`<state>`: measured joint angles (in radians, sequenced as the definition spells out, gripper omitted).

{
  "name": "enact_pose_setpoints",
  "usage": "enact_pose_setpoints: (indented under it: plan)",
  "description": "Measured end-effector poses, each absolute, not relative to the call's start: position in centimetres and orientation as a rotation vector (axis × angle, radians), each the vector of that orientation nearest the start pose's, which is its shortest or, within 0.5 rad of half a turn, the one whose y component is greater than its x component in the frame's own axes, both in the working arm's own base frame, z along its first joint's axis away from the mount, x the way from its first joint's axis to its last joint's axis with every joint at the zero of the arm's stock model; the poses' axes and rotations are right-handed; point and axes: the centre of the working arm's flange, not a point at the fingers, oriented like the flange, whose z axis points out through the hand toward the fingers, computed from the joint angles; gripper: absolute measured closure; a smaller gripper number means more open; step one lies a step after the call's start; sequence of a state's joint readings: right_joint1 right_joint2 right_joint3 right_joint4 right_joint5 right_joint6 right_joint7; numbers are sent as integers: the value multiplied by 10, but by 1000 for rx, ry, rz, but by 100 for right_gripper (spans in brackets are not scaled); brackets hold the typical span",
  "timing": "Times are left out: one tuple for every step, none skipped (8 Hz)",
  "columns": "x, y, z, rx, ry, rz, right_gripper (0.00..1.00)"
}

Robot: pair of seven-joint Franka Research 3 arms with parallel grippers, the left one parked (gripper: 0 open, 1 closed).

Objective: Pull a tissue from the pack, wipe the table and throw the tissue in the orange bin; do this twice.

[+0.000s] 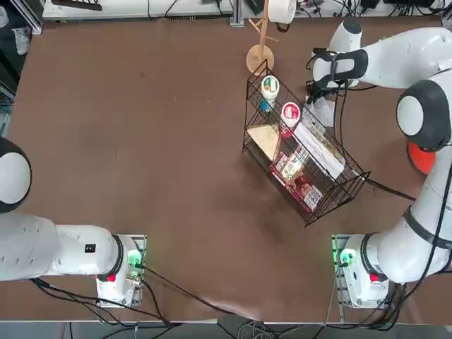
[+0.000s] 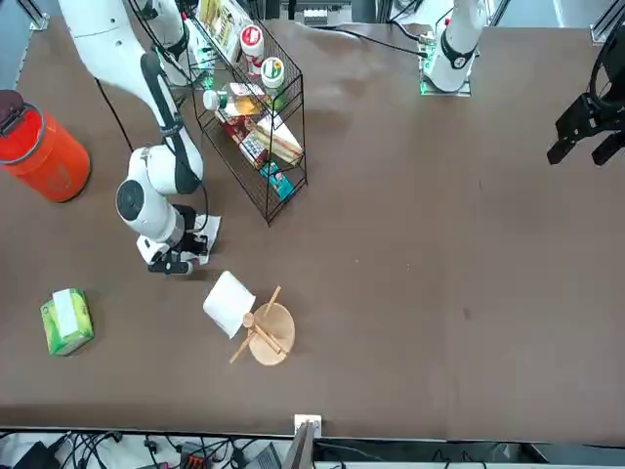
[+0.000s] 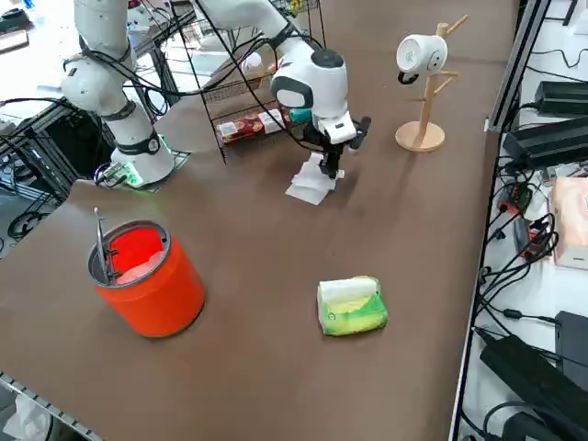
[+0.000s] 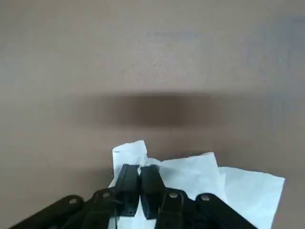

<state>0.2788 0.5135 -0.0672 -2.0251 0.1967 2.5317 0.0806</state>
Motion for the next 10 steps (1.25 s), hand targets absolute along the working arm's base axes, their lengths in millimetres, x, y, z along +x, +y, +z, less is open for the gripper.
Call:
enact_pose_setpoints:
  plan:
    - [587,122,192,-3066,40,33,96]
    - [586,116,192,-3071,52,62,96]
    - [584,107,194,-3085,52,110,96]
    - [581,95,196,-3111,37,150,96]
    - [576,83,197,-3137,26,178,96]
    - [571,75,194,-3155,18,197,96]
    - [566,68,192,-3165,6,212,96]
    - [560,60,192,-3171,-9,227,96]
    - [554,52,191,-3172,-19,243,96]
    - [547,49,192,-3171,-17,254,96]
